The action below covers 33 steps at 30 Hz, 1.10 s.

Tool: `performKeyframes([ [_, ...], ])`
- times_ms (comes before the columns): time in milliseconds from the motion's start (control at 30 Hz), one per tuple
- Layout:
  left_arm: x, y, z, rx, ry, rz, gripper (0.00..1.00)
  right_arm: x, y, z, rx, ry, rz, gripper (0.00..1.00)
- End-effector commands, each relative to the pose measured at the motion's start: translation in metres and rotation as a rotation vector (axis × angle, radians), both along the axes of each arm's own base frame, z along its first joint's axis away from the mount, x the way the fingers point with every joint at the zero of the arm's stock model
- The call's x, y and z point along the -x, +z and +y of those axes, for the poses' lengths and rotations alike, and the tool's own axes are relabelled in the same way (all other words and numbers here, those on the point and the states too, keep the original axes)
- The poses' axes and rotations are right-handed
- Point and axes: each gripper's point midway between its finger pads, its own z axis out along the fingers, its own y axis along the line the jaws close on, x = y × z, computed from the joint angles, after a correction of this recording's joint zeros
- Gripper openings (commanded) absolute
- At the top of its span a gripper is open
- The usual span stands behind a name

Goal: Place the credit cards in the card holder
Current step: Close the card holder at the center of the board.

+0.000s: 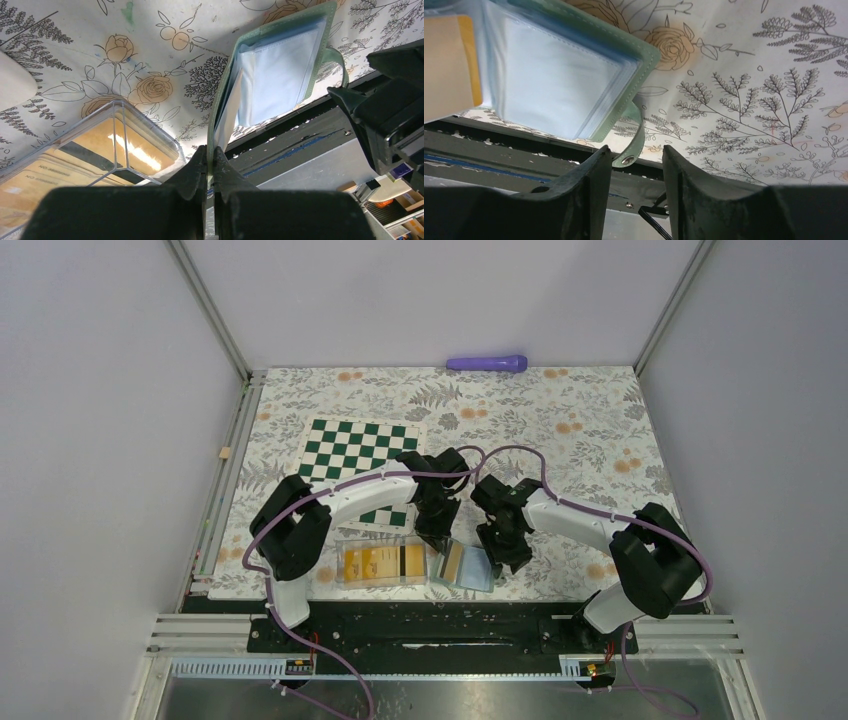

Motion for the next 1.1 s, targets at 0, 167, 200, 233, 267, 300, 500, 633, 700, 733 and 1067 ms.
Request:
performKeyframes([
  [0, -0.004, 0.003, -0.004, 0.021, 0.009, -0.008, 0.00, 0.003, 0.009, -0.008, 0.039, 0.033, 0.002, 0.50],
  [167, -0.002, -0.003, -0.001, 0.007, 0.008, 0.003, 0.00, 0.004, 0.011, -0.007, 0.029, 0.043, 0.009, 0.52],
  [200, -0.002, -0.004, -0.001, 0.004, 0.007, 0.004, 0.00, 0.003, 0.011, -0.008, 0.035, 0.041, 0.005, 0.47],
  [233, -0.001, -0.004, -0.001, 0.006, 0.007, 0.005, 0.00, 0.003, 0.009, -0.008, 0.040, 0.042, 0.003, 0.42],
  [267, -0.001, -0.004, -0.002, 0.011, 0.008, 0.009, 0.00, 0.003, 0.007, -0.008, 0.040, 0.043, 0.006, 0.39],
  [300, -0.001, -0.004, -0.004, 0.022, 0.009, 0.011, 0.01, 0.003, 0.005, -0.008, 0.040, 0.044, 0.005, 0.37],
  [500, 0.003, 0.002, -0.019, 0.113, 0.015, 0.041, 0.13, -0.004, -0.004, -0.003, 0.018, 0.022, -0.028, 0.25],
  [633, 0.004, 0.005, -0.023, 0.139, 0.017, 0.042, 0.17, -0.010, -0.006, -0.001, 0.004, 0.004, -0.078, 0.19],
  [700, 0.005, 0.005, -0.024, 0.148, 0.016, 0.048, 0.22, -0.013, -0.006, -0.002, 0.000, -0.010, -0.104, 0.11],
  [733, 0.006, 0.006, -0.025, 0.157, 0.016, 0.052, 0.25, -0.015, -0.006, -0.003, -0.004, -0.019, -0.119, 0.07],
  [1067, 0.022, 0.033, -0.068, 0.509, 0.082, 0.164, 0.41, -0.014, -0.010, -0.001, -0.150, -0.150, -0.103, 0.00],
])
